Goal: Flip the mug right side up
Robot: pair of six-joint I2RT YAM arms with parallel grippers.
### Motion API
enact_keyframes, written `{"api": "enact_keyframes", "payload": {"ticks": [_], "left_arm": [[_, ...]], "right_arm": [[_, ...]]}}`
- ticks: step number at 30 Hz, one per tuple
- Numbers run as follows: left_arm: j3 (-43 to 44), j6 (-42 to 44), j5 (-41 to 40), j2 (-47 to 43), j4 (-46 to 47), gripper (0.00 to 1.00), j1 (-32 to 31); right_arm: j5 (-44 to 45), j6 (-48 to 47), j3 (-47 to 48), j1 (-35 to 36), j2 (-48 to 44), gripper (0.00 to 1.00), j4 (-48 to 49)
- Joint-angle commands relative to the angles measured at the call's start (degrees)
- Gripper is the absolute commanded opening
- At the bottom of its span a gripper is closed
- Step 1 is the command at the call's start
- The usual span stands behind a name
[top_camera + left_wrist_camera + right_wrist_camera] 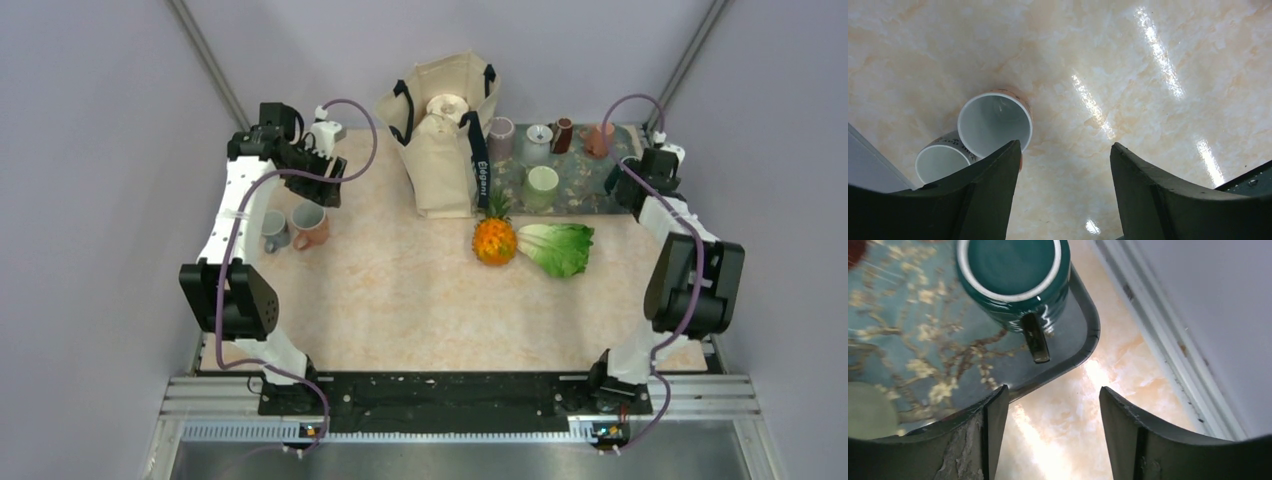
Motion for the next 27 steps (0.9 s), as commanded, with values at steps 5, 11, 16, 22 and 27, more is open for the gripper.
{"api": "enact_keyframes", "payload": {"ticks": [5,11,16,22,27], "left_arm": [[-3.2,-2.0,4.5,-5.0,3.5,0.71,-0.1],[-3.7,-1.9,4.4,-5.1,3.4,0.71,-0.1],[-3.9,-1.9,4.6,-4.9,3.5,0.71,-0.2],[-3.4,-2.1,4.4,-4.3,3.5,0.71,-0.2],[-3.0,-2.5,4.3,-3.8,3.5,0.71,-0.2]], "right_arm": [[-2.0,-1.0,6.2,-1.4,10.2,0.60,3.5],[-2.8,-2.3,6.3,-1.8,13.3,0.60,6.2],[-3.1,-2.1,5.9,-1.9,14.7,0.59,7.9],[-4.0,-2.0,5.8,-2.3,16.3,0.59,10.2],[-6.2,-1.7,6.9,-3.2,17.6,0.55,11.0]]}}
